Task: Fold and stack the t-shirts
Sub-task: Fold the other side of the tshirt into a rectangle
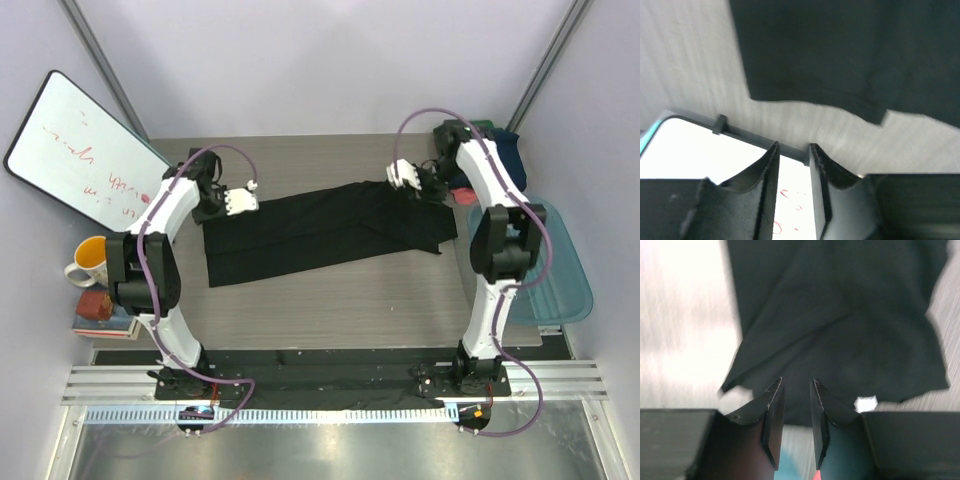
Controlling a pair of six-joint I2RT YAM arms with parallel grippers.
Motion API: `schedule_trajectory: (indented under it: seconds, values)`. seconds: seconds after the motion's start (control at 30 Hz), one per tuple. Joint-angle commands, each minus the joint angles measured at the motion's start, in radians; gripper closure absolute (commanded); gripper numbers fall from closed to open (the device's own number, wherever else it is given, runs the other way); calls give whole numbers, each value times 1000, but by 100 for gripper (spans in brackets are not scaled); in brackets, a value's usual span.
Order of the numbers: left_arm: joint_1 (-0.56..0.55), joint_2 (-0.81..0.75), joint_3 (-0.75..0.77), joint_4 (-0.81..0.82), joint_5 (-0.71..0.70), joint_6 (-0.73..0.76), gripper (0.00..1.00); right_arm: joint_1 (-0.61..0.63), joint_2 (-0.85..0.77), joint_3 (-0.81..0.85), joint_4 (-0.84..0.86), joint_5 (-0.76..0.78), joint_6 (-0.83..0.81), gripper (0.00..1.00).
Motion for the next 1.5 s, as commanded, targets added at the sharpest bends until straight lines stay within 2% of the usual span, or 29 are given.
schedule_trajectory:
  seconds: [0.0, 0.07, 0.2, 0.27, 0.4, 1.23, 1.33, 1.47]
  values:
    - [-62, 36, 22, 115, -30, -114, 73, 48, 212, 220, -14, -201, 227, 67]
    - [-81, 44, 2, 148, -38, -123, 76, 64, 275, 315, -43, -228, 270, 68]
    - [-110, 59, 7, 168, -48, -149, 85, 84, 387, 383, -63, -252, 287, 69]
    - [-111, 62, 13, 170, -51, -161, 86, 87, 397, 377, -64, -247, 283, 62]
    - [-114, 59, 1, 170, -56, -164, 86, 88, 394, 341, -52, -235, 276, 59]
    - [-176, 114, 25, 176, -52, -178, 88, 48, 412, 357, 120, -178, 359, 62]
    - [-176, 120, 30, 178, -52, -178, 88, 48, 420, 351, 120, -170, 352, 64]
    - [-177, 125, 35, 178, -52, -175, 88, 48, 421, 337, 120, -169, 344, 74]
